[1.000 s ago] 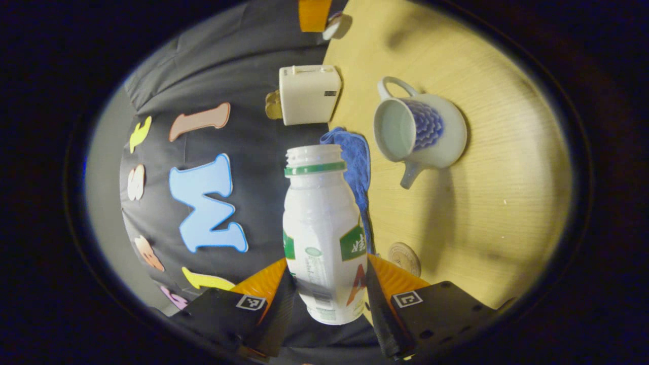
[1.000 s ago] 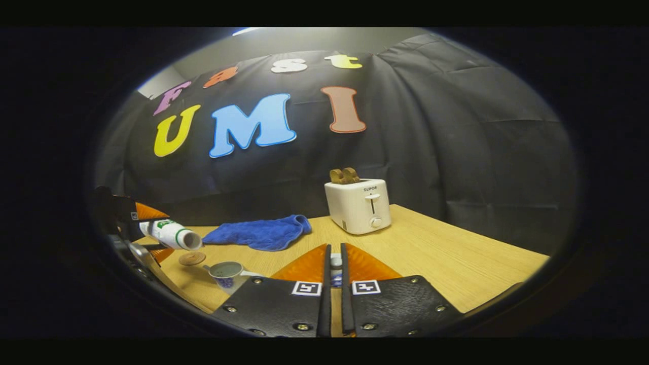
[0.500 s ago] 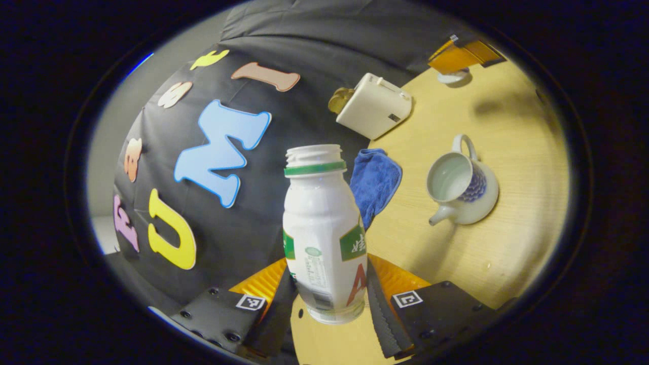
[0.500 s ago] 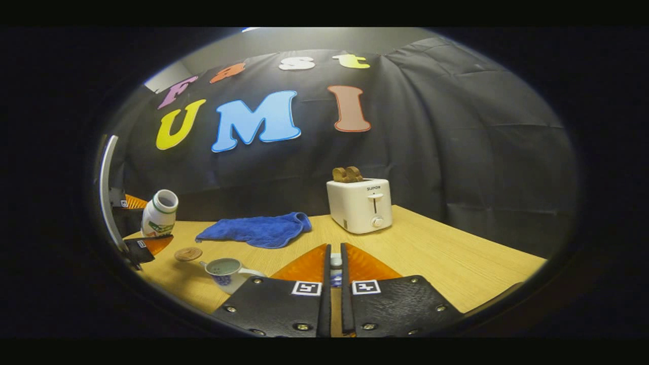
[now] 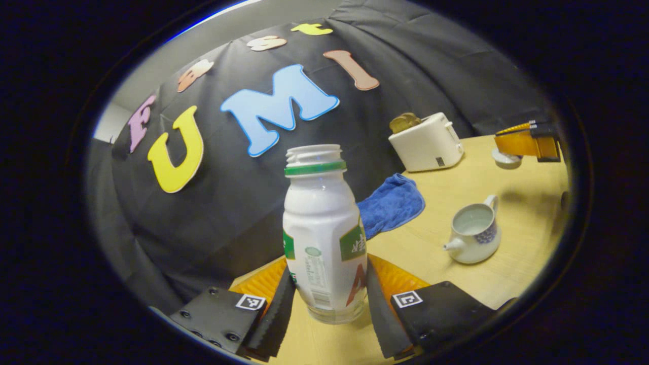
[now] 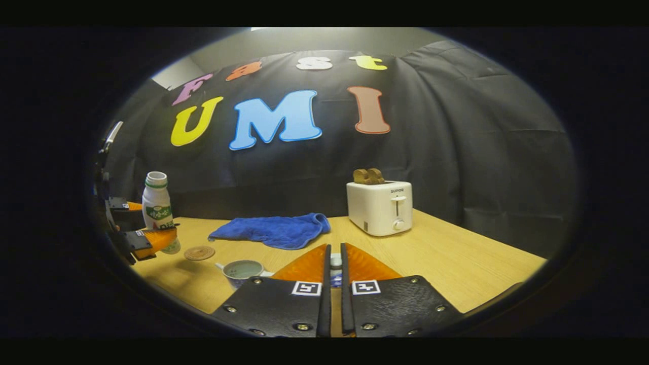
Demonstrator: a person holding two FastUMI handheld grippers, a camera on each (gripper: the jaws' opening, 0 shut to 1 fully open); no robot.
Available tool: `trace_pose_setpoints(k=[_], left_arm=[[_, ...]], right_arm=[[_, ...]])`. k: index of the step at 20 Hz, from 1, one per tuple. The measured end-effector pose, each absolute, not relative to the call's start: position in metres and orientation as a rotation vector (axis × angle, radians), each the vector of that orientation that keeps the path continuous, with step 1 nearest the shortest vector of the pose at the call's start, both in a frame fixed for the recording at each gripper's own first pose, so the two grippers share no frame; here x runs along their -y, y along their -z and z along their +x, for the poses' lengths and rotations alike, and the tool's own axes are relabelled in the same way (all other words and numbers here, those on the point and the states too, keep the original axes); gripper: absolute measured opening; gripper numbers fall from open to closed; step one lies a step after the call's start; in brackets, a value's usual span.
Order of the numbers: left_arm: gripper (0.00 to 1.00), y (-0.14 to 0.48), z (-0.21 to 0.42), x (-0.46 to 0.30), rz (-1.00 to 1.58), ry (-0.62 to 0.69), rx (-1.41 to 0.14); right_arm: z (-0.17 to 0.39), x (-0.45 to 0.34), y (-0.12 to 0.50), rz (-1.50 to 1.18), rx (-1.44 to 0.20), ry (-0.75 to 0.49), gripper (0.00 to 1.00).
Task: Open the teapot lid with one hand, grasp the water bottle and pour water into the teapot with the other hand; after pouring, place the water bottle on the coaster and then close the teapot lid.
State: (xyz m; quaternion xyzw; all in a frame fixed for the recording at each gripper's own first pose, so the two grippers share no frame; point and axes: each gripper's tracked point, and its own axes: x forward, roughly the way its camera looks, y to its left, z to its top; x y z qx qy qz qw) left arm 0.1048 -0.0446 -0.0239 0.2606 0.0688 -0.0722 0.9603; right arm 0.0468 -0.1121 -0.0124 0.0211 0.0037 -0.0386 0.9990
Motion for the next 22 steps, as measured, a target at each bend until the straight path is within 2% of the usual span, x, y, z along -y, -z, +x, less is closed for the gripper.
trace_pose_setpoints(k=[1, 4, 5, 7, 8, 9, 10, 12, 16, 18, 19, 22], left_arm=[[0.76, 0.023, 0.106, 0.043, 0.471, 0.147, -0.133], [0.76, 0.023, 0.11, 0.04, 0.344, 0.17, -0.126], [0.79, 0.022, 0.11, 0.039, 0.316, 0.182, -0.125], [0.76, 0.016, 0.115, 0.036, 0.291, 0.185, -0.106], [0.82, 0.013, 0.116, 0.036, 0.271, 0.183, -0.091], [0.82, 0.012, 0.118, 0.036, 0.248, 0.185, -0.085], [0.76, 0.015, 0.118, 0.037, 0.225, 0.19, -0.09], [0.82, 0.021, 0.117, 0.035, 0.193, 0.195, -0.107], [0.82, 0.024, 0.116, 0.023, 0.153, 0.18, -0.12], [0.71, 0.022, 0.114, 0.017, 0.14, 0.171, -0.115], [0.76, 0.021, 0.113, 0.015, 0.138, 0.169, -0.113], [0.76, 0.021, 0.112, 0.012, 0.127, 0.165, -0.112]], right_arm=[[0.049, 0.103, 0.01, 0.039, -0.008, 0.06, 0.07], [0.054, 0.081, 0.005, 0.008, -0.005, 0.029, 0.08], [0.056, 0.07, 0.005, 0.01, -0.009, 0.009, 0.08], [0.063, 0.048, 0.008, 0.015, -0.024, -0.034, 0.08], [0.065, 0.041, 0.009, 0.011, -0.029, -0.045, 0.08], [0.066, 0.036, 0.009, 0.007, -0.032, -0.053, 0.07], [0.067, 0.029, 0.009, 0.003, -0.033, -0.066, 0.08], [0.069, 0.019, 0.01, -0.003, -0.034, -0.088, 0.08], [0.072, 0.004, 0.019, -0.023, -0.049, -0.112, 0.08], [0.073, 0.0, 0.024, -0.035, -0.061, -0.119, 0.08], [0.074, -0.001, 0.026, -0.04, -0.066, -0.119, 0.08], [0.074, -0.001, 0.03, -0.047, -0.073, -0.115, 0.08]])
